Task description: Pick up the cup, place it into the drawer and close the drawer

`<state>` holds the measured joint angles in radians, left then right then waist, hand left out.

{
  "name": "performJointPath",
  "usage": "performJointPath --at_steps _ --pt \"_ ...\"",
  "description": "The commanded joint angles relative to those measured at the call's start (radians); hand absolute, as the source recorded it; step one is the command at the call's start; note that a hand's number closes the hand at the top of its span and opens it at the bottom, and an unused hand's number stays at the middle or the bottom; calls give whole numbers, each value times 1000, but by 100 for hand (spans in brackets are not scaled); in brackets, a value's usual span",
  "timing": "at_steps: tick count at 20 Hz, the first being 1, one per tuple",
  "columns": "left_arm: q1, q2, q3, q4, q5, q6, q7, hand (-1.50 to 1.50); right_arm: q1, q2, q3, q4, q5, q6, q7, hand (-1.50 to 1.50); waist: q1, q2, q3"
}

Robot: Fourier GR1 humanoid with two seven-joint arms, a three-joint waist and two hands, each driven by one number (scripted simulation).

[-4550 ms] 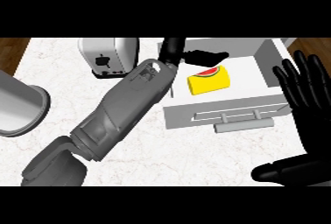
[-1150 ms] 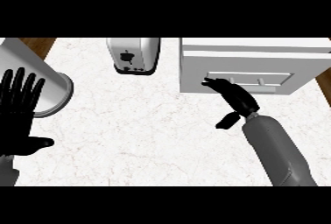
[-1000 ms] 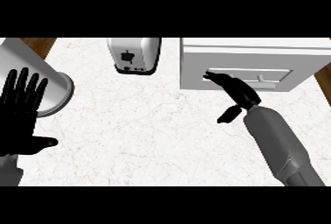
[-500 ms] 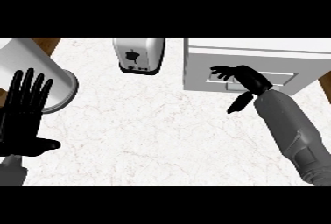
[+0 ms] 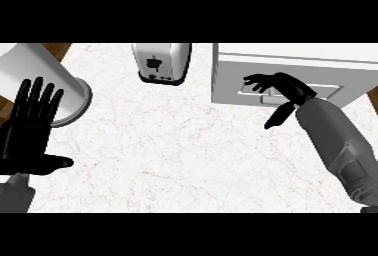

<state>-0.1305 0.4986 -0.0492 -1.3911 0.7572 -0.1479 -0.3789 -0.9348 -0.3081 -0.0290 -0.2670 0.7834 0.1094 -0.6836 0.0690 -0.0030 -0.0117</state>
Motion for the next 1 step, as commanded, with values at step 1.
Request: performJointPath --at_steps 1 --pt "17 -6 0 -11 -16 10 -10 -150 -69 -65 -42 78 -5 -31 113 -150 27 39 15"
